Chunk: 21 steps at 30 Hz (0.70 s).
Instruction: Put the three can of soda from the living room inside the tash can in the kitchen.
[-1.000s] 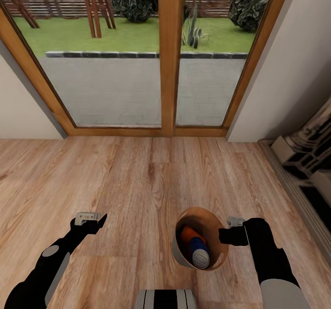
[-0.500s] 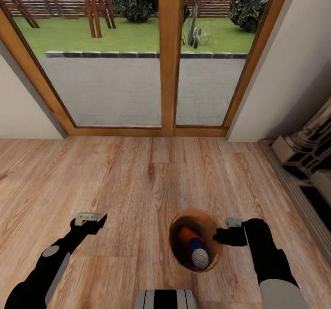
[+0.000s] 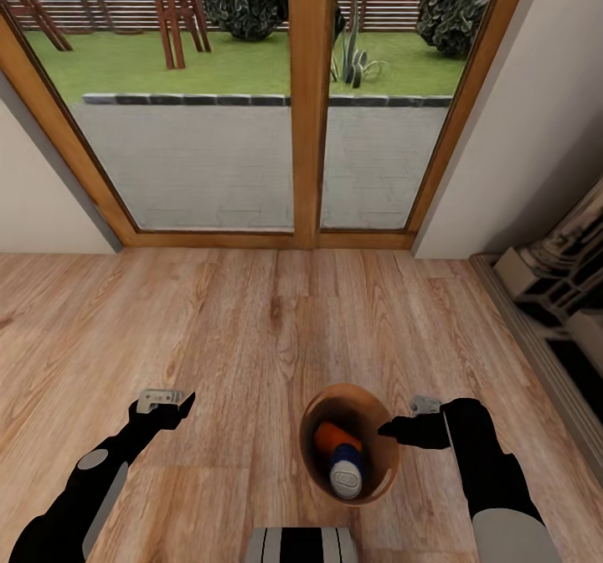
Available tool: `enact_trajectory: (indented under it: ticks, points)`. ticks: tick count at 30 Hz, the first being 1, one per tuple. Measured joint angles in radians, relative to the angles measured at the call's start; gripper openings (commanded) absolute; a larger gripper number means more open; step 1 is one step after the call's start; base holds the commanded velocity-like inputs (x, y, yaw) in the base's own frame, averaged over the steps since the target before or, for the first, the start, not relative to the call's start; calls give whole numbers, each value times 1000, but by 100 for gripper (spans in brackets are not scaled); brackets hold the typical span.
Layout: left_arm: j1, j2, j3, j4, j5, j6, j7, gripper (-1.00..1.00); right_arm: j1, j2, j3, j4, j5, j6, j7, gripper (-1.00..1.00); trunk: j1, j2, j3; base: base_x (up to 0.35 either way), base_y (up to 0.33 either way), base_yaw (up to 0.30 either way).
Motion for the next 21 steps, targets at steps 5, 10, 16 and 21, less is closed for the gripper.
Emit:
enact_trajectory:
  ticks: [5,10,16,21]
  points:
    - [0,0,0,0,0,0,0,100,0,0,1,0,0,0,0,100,0,0,0,0,0,0]
    - [0,0,0,0,0,0,0,100,0,0,1,0,0,0,1,100,0,0,0,0,0,0]
    - [0,0,0,0,0,0,0,100,0,1,4,0,0,0,0,100,0,0,0,0,0,0]
    - [0,0,0,1,-2,0,0,100,0,1,6,0,0,0,0,100,0,0,0,0,0,0]
